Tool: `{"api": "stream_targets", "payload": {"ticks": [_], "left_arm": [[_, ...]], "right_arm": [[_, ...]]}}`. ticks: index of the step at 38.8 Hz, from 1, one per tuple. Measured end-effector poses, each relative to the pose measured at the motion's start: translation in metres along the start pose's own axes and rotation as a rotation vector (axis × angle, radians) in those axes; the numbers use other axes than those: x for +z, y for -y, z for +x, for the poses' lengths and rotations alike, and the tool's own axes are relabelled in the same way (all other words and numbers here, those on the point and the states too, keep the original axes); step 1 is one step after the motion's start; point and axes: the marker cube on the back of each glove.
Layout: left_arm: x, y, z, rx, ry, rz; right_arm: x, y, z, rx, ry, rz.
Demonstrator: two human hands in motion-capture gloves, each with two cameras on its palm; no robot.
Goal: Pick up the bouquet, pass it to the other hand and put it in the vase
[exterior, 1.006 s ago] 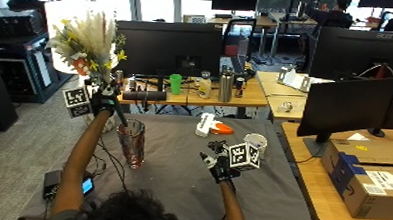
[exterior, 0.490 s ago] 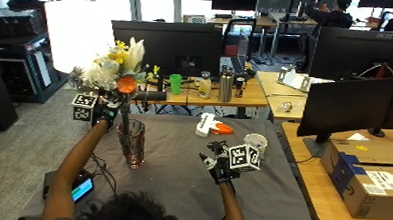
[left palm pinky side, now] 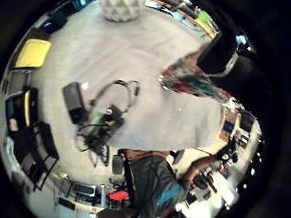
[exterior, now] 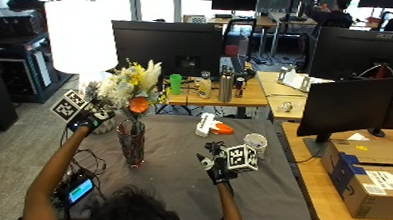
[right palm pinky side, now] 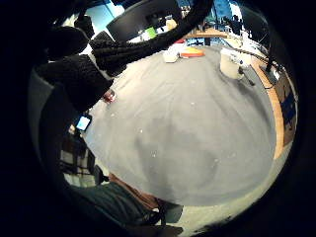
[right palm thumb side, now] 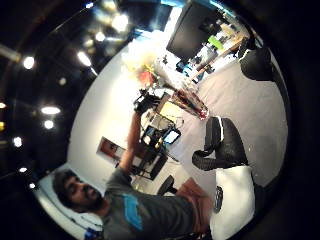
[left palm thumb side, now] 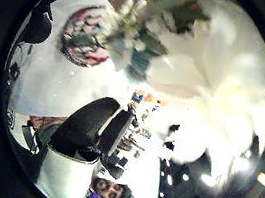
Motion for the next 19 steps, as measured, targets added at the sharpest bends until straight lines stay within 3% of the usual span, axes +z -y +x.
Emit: {"api": "stream_targets", "payload": {"ticks": [3, 10, 19], "left_arm": [[-0.011, -0.009, -0.004, -0.001, 0.004, 0.045], [-0.025, -0.019, -0.019, 0.063, -0.195, 0.068], [-0.027, -0.032, -0.024, 0.134, -0.241, 0.155]], "right_arm": [[0.003, 0.001, -0.002, 0.000, 0.007, 0.000], [0.014, 0.004, -0.006, -0.023, 0.022, -0.017], [0.025, 0.008, -0.009, -0.028, 0.035, -0.030]]}}
